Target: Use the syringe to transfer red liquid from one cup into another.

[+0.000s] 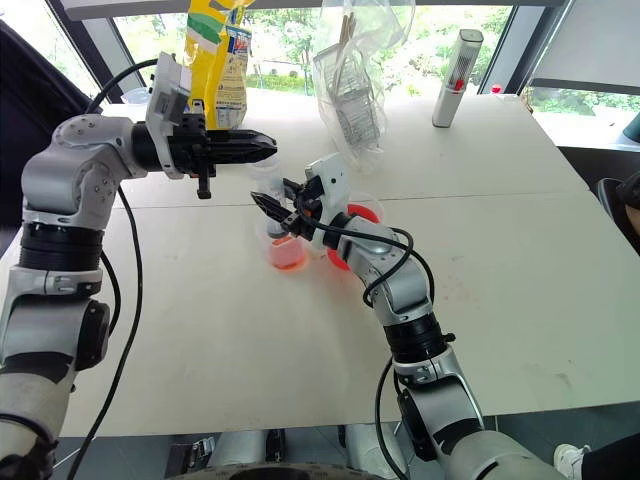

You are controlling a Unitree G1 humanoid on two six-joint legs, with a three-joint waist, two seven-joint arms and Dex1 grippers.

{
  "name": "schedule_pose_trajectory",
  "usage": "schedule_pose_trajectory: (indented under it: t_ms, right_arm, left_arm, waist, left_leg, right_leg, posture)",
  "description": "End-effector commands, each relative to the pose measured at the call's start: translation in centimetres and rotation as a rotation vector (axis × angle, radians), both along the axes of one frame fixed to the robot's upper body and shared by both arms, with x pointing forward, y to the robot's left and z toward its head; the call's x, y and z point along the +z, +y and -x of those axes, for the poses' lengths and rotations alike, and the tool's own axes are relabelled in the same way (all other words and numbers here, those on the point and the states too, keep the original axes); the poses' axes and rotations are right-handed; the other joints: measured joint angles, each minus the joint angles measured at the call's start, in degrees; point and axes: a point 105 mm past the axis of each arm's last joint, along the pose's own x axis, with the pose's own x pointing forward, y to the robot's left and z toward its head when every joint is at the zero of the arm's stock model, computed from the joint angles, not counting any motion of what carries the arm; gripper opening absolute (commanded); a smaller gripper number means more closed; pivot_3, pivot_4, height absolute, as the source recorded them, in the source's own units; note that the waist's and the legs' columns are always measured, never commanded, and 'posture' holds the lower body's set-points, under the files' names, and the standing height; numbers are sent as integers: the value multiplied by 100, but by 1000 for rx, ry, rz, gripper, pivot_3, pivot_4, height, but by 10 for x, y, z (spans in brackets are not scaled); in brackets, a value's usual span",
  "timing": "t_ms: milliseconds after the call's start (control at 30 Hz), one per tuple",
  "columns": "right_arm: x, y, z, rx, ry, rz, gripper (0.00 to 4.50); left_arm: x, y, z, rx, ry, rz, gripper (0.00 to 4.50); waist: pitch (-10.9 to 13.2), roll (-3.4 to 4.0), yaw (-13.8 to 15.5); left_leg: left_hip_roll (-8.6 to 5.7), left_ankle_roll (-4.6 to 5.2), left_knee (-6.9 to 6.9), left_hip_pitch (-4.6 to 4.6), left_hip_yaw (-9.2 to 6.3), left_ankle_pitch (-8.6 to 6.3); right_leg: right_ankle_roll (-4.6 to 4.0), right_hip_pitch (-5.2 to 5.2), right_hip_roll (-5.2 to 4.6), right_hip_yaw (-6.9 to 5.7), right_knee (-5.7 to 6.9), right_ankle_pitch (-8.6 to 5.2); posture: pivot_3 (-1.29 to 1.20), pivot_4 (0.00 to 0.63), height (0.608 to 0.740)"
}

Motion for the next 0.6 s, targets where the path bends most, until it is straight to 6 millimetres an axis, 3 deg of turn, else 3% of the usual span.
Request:
schedule_pose_trajectory:
  t_ms: [33,67,267,300,400,600]
  right_arm:
    - [64,-4,16,31,-207,-127,1386]
    - [62,-3,17,38,-202,-125,1386]
    - [54,1,17,54,-173,-119,1386]
    - [52,1,16,55,-167,-116,1386]
    - [48,1,15,49,-156,-112,1386]
    - [46,-1,13,37,-149,-113,1386]
  left_arm:
    - [-14,9,-5,45,60,-41,942]
    - [-13,10,-6,53,61,-37,1258]
    - [-5,15,-12,95,20,-18,4202]
    - [-2,18,-13,103,6,-11,4474]
    - [1,31,-11,118,10,-12,4474]
    - [-18,56,8,88,60,-127,4474]
  waist:
    - [0,0,-3]
    - [0,0,-1]
    - [0,-1,4]
    - [0,0,0]
    - [0,-1,-7]
    - [0,0,-12]
  left_leg:
    - [0,0,0,0,0,0]
    - [0,0,0,0,0,0]
    - [0,0,0,-2,0,0]
    - [0,0,0,-2,0,0]
    - [1,0,-1,-2,-2,0]
    - [2,0,-9,4,-4,0]
  right_leg:
    - [0,0,0,0,0,0]
    - [0,0,0,1,0,0]
    - [0,0,-1,-2,-2,0]
    - [0,0,-1,-2,-2,0]
    - [0,-3,2,-1,-1,0]
    - [-1,-6,2,4,-1,0]
  posture:
    - [0,150,739]
    - [0,150,739]
    - [0,150,739]
    - [0,150,739]
    - [0,150,739]
    - [0,150,739]
